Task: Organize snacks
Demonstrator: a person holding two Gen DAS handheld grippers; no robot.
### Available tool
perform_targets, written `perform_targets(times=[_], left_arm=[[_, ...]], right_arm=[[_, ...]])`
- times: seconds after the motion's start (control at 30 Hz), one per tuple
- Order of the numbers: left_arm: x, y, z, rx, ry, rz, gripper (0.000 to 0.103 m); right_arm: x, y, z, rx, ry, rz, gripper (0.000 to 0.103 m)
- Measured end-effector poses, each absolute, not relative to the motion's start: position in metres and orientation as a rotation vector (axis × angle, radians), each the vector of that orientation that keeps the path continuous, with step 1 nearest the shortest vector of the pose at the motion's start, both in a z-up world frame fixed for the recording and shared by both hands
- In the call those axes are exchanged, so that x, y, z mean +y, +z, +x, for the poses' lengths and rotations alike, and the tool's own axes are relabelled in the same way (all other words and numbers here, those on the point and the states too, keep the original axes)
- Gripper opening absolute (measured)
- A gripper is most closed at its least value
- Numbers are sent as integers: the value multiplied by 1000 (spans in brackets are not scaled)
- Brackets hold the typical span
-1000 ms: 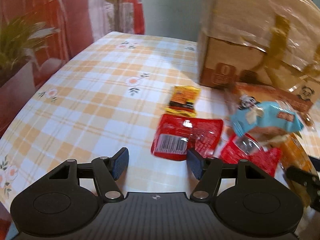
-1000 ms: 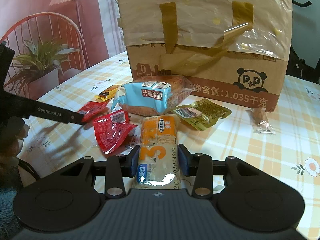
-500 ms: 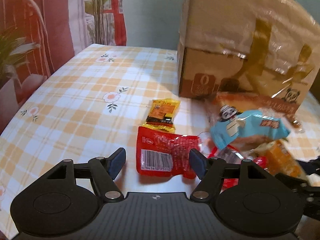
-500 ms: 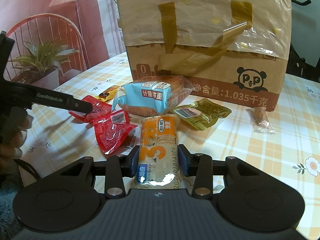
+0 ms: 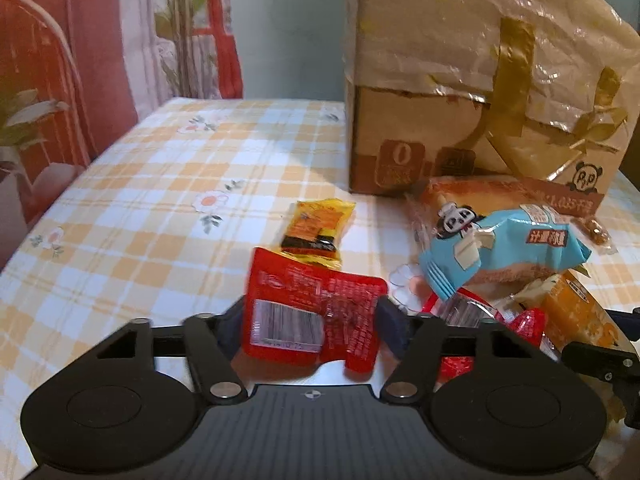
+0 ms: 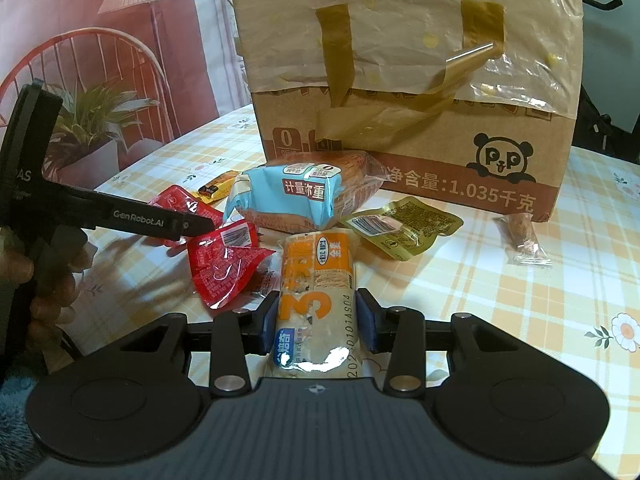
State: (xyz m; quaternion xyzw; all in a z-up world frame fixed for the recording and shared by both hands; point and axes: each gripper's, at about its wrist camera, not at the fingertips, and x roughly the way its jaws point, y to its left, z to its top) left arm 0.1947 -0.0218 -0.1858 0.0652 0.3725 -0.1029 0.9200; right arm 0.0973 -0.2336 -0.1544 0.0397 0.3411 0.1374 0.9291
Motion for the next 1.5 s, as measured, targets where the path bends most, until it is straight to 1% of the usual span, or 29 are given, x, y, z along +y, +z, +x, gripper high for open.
perform_targets(times=[0.03,0.07,0.13,0.23,0.53,0.7,0.77,0.87,1.0,1.07,1.17,1.5], left_arm=[[-21,-184,192,758,-216,130,58],[-20,-182,191,746,-211,131,46],[-20,-177,187,729,-218,134,39],[-18,-173,183,722,-229,118,16],[-15,-178,186,753,-216,102,17],[-10,-178,189,779,-192,70,25],[-8,-178,189,795,-180,58,32],[-1,-178,190,833,-179,10,39],[2,-179,188,870,-199,-42,44],[2,-180,188,878,-204,-45,48],[-1,-182,188,871,-202,-38,50],[3,-184,202,848,-175,-26,50]], right_arm=[[-234,-155,97,699,282,82,42],[-234,-155,97,699,282,82,43],[-234,-155,98,699,282,84,43],[-234,-155,98,699,282,84,43],[-235,-155,98,700,283,85,43],[-235,-155,98,700,284,85,43],[-235,-155,98,700,284,86,43],[-235,-155,98,700,284,85,43],[-235,-155,98,700,284,86,43],[-235,-155,98,700,284,86,43],[-235,-155,98,700,284,86,43],[-235,-155,98,701,285,87,43]])
